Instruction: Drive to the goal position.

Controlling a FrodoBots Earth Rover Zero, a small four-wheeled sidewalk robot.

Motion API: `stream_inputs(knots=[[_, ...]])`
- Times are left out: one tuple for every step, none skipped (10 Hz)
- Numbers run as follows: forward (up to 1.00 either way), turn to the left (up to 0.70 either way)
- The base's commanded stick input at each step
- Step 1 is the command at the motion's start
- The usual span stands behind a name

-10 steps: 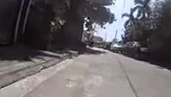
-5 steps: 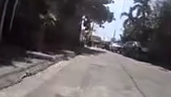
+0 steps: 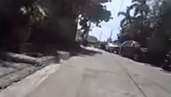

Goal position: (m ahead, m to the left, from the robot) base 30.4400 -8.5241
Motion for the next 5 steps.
stream_inputs(knots=[[1.00, 0.02], [1.00, 0.02], [1.00, 0.02], [1.00, 0.02], [1.00, 0.02]])
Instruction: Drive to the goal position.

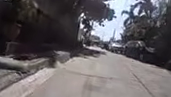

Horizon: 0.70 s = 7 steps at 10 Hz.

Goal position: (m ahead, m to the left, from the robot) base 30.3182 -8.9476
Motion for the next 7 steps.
stream_inputs(knots=[[1.00, -0.09], [1.00, -0.24], [1.00, -0.31], [1.00, -0.38], [1.00, -0.26], [1.00, -0.05], [1.00, 0.02]])
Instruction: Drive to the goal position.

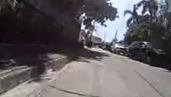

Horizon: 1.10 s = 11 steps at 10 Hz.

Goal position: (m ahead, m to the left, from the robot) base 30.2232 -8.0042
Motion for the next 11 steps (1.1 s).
stream_inputs(knots=[[1.00, 0.02], [1.00, 0.02], [1.00, 0.02], [1.00, 0.02], [1.00, 0.02], [1.00, 0.02], [1.00, 0.02], [1.00, 0.02], [1.00, 0.02], [1.00, 0.02], [1.00, -0.01]])
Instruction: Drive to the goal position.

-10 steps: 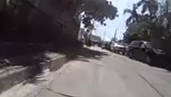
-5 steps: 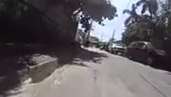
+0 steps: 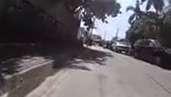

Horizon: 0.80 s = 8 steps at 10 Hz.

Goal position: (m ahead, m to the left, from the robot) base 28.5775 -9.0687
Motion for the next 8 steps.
stream_inputs(knots=[[1.00, -0.23], [1.00, -0.38], [1.00, -0.38], [1.00, -0.38], [1.00, -0.38], [1.00, -0.38], [1.00, -0.38], [1.00, -0.38]])
